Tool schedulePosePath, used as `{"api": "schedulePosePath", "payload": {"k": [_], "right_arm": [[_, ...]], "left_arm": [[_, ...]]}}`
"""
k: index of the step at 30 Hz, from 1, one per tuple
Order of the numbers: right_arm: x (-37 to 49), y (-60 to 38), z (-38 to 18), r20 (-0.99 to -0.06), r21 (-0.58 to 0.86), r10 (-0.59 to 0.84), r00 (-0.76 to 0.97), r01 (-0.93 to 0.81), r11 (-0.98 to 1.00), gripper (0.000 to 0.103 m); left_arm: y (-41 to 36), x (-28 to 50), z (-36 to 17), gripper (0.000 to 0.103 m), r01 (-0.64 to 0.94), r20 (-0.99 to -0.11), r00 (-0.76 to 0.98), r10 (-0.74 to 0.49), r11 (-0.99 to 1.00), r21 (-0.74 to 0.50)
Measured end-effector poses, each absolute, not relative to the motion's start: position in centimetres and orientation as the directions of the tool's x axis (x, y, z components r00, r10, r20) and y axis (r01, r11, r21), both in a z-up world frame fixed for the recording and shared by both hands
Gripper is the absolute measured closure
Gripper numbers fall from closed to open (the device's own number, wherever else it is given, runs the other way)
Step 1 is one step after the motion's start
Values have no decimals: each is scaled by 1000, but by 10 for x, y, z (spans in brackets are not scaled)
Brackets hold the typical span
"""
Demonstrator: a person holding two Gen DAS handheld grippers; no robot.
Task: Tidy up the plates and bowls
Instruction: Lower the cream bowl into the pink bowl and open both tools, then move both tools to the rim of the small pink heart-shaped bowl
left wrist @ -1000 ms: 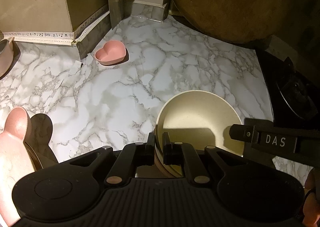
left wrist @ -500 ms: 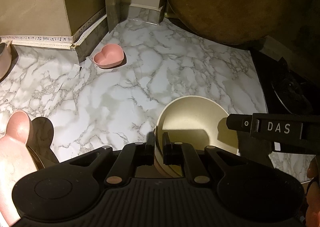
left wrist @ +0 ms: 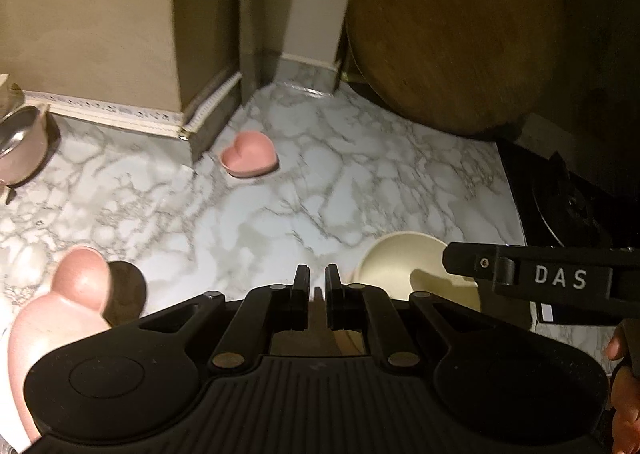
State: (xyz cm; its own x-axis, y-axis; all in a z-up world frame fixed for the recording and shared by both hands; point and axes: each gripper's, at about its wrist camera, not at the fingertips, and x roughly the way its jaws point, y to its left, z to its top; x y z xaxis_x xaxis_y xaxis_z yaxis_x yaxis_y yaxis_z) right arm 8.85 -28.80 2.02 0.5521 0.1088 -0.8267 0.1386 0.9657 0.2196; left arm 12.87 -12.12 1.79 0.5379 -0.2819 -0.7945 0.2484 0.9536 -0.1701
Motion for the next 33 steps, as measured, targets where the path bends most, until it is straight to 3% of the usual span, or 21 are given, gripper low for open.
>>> {"api": "schedulePosePath", "payload": {"k": [11, 15, 25, 28, 30, 33], "right_arm": [[85, -253, 38, -799, 200, 126, 588, 63, 978, 54], [86, -242, 44, -786, 198, 139, 602, 32, 980, 41], [103, -221, 49, -771, 199, 187, 609, -49, 979, 27], [112, -216, 48, -766, 207, 213, 606, -81, 975, 22], [118, -213, 48, -763, 209, 227, 606, -101, 973, 17], [132, -211, 47, -761, 217, 250, 599, -128, 968, 17]], "left_arm": [[-79, 124, 36, 97, 199, -762, 589, -269, 962, -185], [-66, 125, 39, 96, 174, -758, 601, -255, 967, -187], [-45, 137, 38, 95, 116, -750, 623, -223, 974, -194], [-40, 143, 35, 79, 91, -746, 631, -211, 976, -200], [-37, 149, 33, 59, 70, -743, 641, -193, 979, -193], [-33, 161, 31, 39, 36, -737, 656, -164, 982, -186]]}}
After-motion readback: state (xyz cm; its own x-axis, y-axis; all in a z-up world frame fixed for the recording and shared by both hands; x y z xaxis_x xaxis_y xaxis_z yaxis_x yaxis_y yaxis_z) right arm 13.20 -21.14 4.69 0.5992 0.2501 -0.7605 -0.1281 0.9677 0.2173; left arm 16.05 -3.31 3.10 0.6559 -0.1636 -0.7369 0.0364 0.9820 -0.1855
